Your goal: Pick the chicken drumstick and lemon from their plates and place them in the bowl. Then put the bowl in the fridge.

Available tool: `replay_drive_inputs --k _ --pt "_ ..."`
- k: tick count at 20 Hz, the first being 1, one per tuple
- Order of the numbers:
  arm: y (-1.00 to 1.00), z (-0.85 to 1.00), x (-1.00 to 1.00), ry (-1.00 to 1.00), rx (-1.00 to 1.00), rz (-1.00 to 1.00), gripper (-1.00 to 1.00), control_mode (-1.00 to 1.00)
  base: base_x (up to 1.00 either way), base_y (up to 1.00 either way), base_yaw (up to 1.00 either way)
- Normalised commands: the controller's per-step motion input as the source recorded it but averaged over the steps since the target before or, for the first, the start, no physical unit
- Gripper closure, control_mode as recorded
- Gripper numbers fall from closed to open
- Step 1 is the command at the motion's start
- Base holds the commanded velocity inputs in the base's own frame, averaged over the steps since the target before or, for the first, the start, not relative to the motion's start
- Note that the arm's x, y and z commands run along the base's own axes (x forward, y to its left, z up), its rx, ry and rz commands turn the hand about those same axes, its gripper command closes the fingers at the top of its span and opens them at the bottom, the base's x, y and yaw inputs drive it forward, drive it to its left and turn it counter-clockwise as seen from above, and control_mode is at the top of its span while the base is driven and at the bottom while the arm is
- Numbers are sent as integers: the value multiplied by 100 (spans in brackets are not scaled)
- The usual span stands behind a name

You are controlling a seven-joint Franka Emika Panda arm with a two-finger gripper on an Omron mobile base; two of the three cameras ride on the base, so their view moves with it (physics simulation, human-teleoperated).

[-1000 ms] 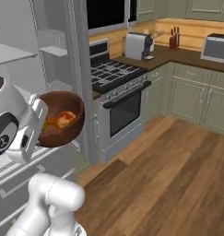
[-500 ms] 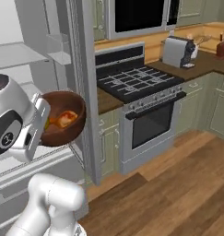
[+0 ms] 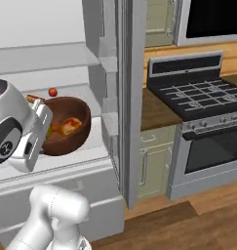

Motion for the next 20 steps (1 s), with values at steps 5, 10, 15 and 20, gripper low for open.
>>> replay_drive_inputs --k 5,10,15,20 --pt "0 0 0 0 0 0 100 100 -5 12 50" --pt "0 0 0 0 0 0 100 100 6 0 41" --pt "0 0 0 0 0 0 100 100 24 -3 46" --pt "0 0 0 0 0 0 100 100 22 -23 40"
